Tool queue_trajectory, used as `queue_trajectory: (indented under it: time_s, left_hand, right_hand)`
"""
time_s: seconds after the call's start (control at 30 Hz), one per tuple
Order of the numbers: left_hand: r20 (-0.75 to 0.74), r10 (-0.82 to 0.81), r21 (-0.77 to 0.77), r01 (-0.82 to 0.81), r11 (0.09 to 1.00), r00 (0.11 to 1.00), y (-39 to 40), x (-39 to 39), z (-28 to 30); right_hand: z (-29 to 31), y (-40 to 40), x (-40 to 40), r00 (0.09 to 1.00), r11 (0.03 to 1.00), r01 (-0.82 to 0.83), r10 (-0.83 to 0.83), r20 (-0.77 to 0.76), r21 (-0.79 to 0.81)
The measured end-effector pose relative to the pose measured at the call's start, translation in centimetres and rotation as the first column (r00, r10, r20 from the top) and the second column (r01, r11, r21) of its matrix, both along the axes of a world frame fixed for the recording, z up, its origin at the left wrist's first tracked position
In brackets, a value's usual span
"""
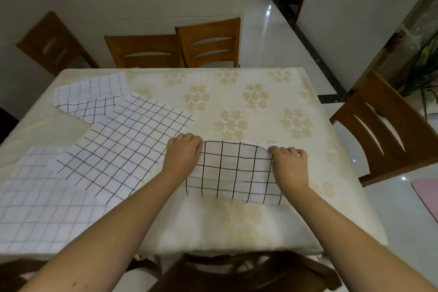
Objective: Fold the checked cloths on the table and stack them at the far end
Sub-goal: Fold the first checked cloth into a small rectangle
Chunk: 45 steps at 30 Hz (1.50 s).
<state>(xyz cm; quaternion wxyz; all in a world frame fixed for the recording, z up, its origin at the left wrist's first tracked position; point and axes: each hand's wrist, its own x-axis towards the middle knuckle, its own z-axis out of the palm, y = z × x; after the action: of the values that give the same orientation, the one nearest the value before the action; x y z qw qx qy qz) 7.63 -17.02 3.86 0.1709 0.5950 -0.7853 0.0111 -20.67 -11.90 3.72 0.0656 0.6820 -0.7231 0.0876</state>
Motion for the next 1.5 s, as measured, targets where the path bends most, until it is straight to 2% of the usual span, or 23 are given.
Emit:
queue_trajectory:
  time_s: [0.17,0.3,0.4,0.47,0.53,0.6,0.7,0.8,0.93,1.1,1.3,1.5]
  left_hand:
    - [0.051,0.028,0.047,-0.031,0.998,0.998,-5.3,-0.9,-2.7]
    - [0.116,0.104,0.113,-0.118,0.987,0.988,-8.4,-1.3,-5.4]
    - [0.146,0.101,0.198,-0.129,0.972,0.984,-10.2,-1.6,-7.3]
    - [0.128,0.078,0.233,-0.106,0.967,0.989,-11.2,-1.4,-8.5]
    - [0.081,0.062,0.204,-0.078,0.976,0.995,-11.6,-1.1,-9.5]
    - [0.034,0.038,0.117,-0.042,0.992,0.999,-11.2,-1.3,-10.0]
    - [-0.069,-0.025,0.006,0.026,1.000,0.997,-8.3,-2.7,-10.2]
    - [-0.134,-0.055,0.027,0.059,0.998,0.989,-4.0,-4.3,-11.6]
    - [-0.009,-0.033,0.193,0.034,0.981,0.999,-0.4,-6.0,-14.6]
    - [0.117,0.096,0.355,-0.132,0.926,0.988,1.4,-5.6,-17.2]
    - [0.165,0.151,0.362,-0.203,0.910,0.975,2.1,-5.2,-17.7]
    - [0.152,0.213,0.377,-0.256,0.890,0.965,2.3,-5.1,-17.7]
  right_hand:
    - [-2.4,-5.9,-1.2,0.997,0.997,-0.061,0.059,0.054,0.047]
    - [-4.8,-10.6,-1.8,0.983,0.973,-0.128,0.099,0.154,0.191]
    - [-6.4,-13.1,-2.0,0.982,0.947,-0.166,0.133,0.136,0.274]
    - [-7.8,-14.2,-2.0,0.979,0.937,-0.183,0.145,0.144,0.297]
    - [-9.1,-15.1,-2.2,0.977,0.930,-0.190,0.148,0.153,0.314]
    - [-10.4,-15.5,-2.4,0.972,0.947,-0.189,0.142,0.188,0.259]
    - [-11.6,-13.9,-1.3,0.951,0.987,-0.155,0.136,0.279,0.046]
    - [-12.7,-10.1,2.0,0.931,0.977,-0.209,0.215,0.296,-0.052]
    - [-15.0,-6.3,5.7,0.925,0.953,-0.287,0.251,0.285,0.094]
    - [-16.9,-6.2,6.9,0.939,0.929,-0.275,0.205,0.278,0.246]
    - [-17.5,-7.3,5.8,0.936,0.889,-0.324,0.253,0.244,0.322]
    - [-17.0,-8.4,2.1,0.960,0.887,-0.260,0.197,0.197,0.382]
